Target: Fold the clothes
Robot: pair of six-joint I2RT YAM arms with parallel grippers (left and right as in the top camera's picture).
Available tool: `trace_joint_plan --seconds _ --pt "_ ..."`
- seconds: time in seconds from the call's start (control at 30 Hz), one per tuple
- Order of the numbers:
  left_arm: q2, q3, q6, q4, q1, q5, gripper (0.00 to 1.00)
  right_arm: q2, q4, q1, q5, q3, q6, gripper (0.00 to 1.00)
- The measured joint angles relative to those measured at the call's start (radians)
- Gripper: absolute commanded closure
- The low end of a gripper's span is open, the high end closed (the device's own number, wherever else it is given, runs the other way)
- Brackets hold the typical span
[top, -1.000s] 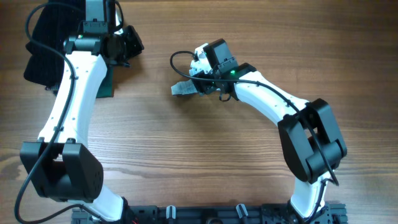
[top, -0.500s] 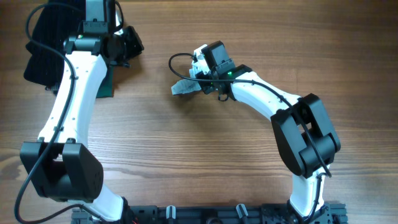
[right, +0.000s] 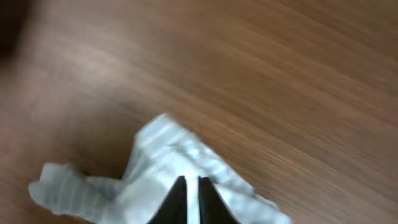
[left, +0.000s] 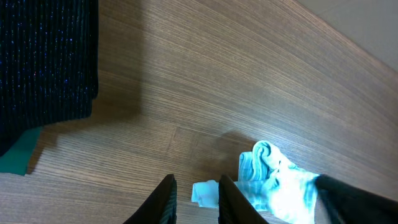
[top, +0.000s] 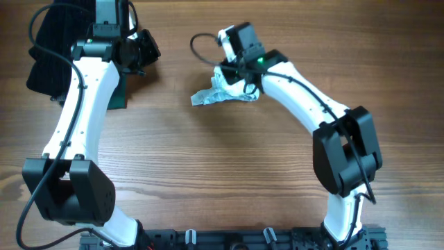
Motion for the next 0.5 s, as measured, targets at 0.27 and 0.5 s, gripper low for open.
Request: trace_joint_plan --seconds 0.27,0.5 --pt "0.000 0.000 0.014 -0.003 0.000 0.000 0.77 0.000 -0.122 -0.137 -0.105 0.038 0.080 0.64" --pt "0.023 0.000 0.021 -0.002 0.000 -0.006 0.66 0.000 -0.185 -0.117 -0.191 0.038 -0.024 0.37"
